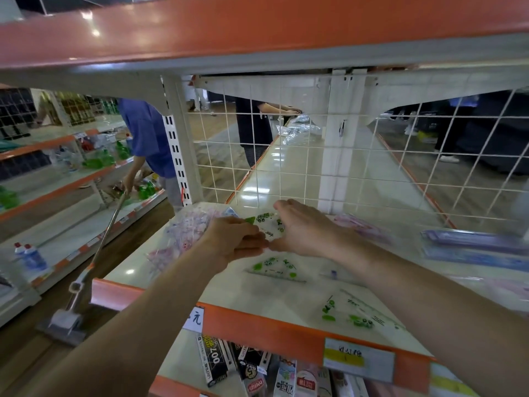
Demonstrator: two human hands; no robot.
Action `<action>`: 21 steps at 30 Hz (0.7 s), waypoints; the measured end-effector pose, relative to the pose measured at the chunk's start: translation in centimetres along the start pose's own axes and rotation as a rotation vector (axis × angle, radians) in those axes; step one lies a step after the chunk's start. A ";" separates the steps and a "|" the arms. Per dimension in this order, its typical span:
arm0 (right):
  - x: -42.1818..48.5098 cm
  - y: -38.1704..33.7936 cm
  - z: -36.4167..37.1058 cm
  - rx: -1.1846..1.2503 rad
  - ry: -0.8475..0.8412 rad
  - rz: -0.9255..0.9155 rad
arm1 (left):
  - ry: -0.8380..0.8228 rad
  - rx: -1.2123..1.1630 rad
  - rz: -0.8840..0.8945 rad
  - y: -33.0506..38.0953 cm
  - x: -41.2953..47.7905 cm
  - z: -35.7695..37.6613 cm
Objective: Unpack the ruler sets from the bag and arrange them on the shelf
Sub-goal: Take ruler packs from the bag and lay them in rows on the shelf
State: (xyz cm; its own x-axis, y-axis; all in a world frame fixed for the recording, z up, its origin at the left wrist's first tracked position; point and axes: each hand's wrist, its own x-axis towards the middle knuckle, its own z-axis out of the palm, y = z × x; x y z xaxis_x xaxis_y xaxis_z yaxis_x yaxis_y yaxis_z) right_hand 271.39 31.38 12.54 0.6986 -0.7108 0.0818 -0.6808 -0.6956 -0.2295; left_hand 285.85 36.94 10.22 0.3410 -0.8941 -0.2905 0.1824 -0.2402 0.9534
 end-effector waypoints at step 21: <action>-0.7 -0.5 0.1 -0.162 -0.099 -0.002 | 0.027 0.755 0.176 -0.6 -1.3 -0.5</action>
State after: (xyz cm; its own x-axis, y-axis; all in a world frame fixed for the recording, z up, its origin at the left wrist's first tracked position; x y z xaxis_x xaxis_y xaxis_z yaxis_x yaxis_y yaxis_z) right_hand 271.24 32.28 12.54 0.7128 -0.7012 -0.0159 -0.7003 -0.7104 -0.0694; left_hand 285.78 38.43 9.94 0.3305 -0.9359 -0.1222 -0.5511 -0.2965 0.7800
